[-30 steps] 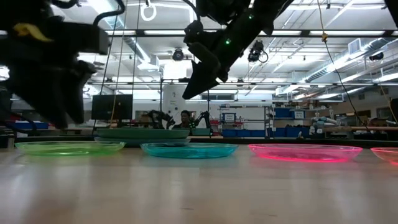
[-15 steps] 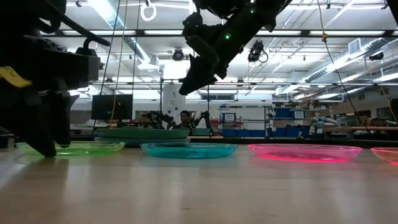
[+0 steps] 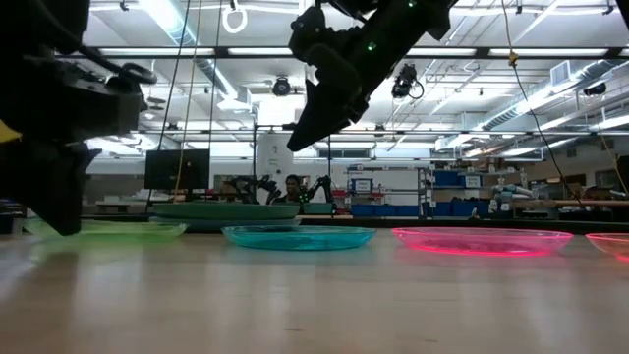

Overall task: Stack plastic plates
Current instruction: Stack the light green plate on top of the brown plate

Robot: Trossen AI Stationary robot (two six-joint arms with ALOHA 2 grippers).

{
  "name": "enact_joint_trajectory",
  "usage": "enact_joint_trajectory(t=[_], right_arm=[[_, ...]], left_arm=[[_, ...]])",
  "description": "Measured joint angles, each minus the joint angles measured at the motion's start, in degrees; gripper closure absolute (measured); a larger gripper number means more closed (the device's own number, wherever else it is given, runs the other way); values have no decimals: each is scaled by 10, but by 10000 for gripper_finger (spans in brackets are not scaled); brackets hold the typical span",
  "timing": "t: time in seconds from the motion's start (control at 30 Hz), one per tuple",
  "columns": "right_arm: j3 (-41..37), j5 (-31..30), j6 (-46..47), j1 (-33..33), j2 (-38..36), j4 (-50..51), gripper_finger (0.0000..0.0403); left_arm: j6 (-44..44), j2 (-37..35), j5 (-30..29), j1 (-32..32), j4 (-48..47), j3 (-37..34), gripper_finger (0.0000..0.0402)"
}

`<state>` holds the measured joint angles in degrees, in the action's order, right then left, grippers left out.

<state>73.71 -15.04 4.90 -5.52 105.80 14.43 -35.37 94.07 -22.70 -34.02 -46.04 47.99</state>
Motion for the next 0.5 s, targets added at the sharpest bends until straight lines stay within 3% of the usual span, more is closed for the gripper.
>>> enact_joint_trajectory(t=[0.2,0.5], right_arm=[[0,-6,14,-20,0,9,324],[0,-18,31,-24,0,18,324]], left_arm=[[0,-38,-21,0,-12,10,398],[42,-46,-102,10,-134,102,399]])
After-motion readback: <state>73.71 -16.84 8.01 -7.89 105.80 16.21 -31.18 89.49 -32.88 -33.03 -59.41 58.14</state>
